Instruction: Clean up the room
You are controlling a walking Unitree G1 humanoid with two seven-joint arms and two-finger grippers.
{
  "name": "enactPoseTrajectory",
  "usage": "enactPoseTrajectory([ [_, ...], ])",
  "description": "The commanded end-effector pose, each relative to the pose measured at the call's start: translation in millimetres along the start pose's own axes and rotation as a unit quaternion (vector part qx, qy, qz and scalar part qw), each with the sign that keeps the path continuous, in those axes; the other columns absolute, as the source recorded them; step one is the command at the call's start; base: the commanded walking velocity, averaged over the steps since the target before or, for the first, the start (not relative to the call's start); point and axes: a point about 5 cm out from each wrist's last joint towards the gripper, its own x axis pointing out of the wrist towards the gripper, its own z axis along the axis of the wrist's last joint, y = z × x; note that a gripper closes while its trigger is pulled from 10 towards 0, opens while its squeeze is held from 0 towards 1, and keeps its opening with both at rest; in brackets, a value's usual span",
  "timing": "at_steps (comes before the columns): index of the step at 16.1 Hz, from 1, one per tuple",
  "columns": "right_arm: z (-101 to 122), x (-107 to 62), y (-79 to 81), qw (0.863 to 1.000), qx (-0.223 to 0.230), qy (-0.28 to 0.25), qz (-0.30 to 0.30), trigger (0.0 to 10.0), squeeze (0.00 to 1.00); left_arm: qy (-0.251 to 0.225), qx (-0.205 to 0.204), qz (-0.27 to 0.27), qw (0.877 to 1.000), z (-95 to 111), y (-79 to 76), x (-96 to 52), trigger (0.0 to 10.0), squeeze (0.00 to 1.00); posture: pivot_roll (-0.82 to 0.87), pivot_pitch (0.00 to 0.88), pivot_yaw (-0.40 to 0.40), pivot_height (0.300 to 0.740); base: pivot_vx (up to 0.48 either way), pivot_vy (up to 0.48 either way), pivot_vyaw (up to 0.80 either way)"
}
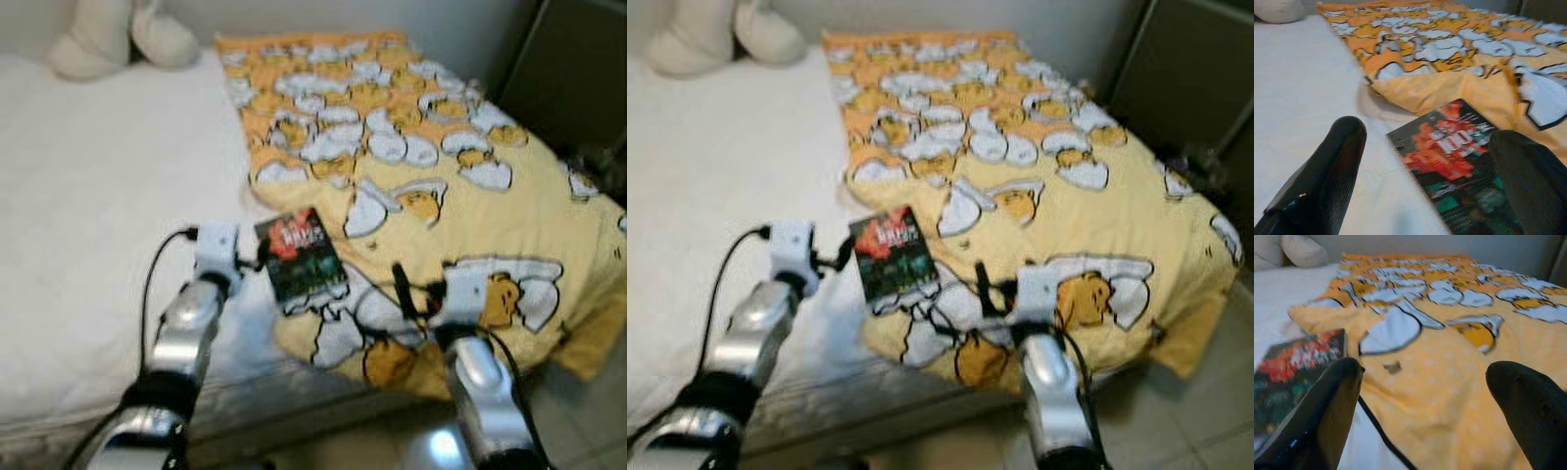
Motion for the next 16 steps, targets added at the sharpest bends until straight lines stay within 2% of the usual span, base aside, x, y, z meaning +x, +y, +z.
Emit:
enactPoseTrajectory([
  [1, 4, -3.1, -5.9, 1.000, -0.005, -0.006, -0.007, 10.0, 0.61, 0.023, 0.003, -0.004, 1.000, -4, -5.3, 4.4, 10.0, 0.00, 0.00, 0.000, -0.037, 0.716, 0.000, 0.000, 0.00],
  [2, 3, -8.6, -7.2, 1.000, -0.006, 0.000, -0.003, 10.0, 0.61, 0.052, -0.033, 0.014, 0.998, -9, -4.1, 11.1, 10.0, 0.00, -0.02, 0.000, -0.055, 0.716, 0.000, 0.000, 0.00],
  [4, 4, -19.5, -8.9, 1.000, -0.010, 0.006, 0.006, 10.0, 0.61, 0.071, -0.064, 0.019, 0.995, -13, -8.0, 15.2, 10.0, 0.00, -0.05, 0.008, -0.072, 0.716, 0.000, 0.000, 0.00],
  [6, 4, -41.0, -14.9, 1.000, -0.019, 0.018, 0.012, 10.0, 0.61, 0.101, -0.067, 0.032, 0.992, -22, -12.2, 16.8, 10.0, 0.00, -0.10, 0.064, -0.088, 0.716, 0.000, 0.000, 0.00],
  [7, 5, -44.3, -15.5, 1.000, -0.020, 0.021, 0.012, 10.0, 0.61, 0.105, -0.068, 0.036, 0.992, -23, -12.3, 17.1, 10.0, 0.00, -0.10, 0.064, -0.088, 0.716, 0.000, 0.000, 0.00],
  [9, 5, -71.4, -16.4, 0.999, -0.024, 0.044, 0.013, 10.0, 0.61, 0.131, -0.100, 0.057, 0.985, -28, -14.4, 19.0, 10.0, 0.00, -0.18, 0.110, -0.097, 0.716, 0.000, 0.000, 0.00],
  [10, 6, -76.2, -16.0, 0.998, -0.025, 0.047, 0.013, 10.0, 0.61, 0.138, -0.106, 0.061, 0.983, -30, -14.8, 18.8, 10.0, 0.00, -0.20, 0.117, -0.093, 0.716, 0.000, 0.000, 0.00],
  [11, 7, -82.4, -15.4, 0.998, -0.027, 0.051, 0.013, 10.0, 0.61, 0.146, -0.104, 0.069, 0.981, -32, -13.8, 18.3, 10.0, 0.00, -0.21, 0.127, -0.087, 0.716, 0.000, 0.000, 0.00],
  [13, 9, -98.3, -18.6, 0.997, -0.029, 0.067, -0.004, 10.0, 0.61, 0.158, -0.077, 0.098, 0.979, -35, -6.4, 16.2, 10.0, 0.00, -0.24, 0.162, -0.078, 0.716, 0.000, 0.000, 0.00],
  [16, 8, -115.8, -21.4, 0.996, -0.029, 0.089, -0.015, 10.0, 0.61, 0.167, -0.080, 0.109, 0.977, -38, -6.0, 14.9, 10.0, 0.00, -0.28, 0.198, -0.072, 0.716, 0.000, 0.000, 0.00],
])
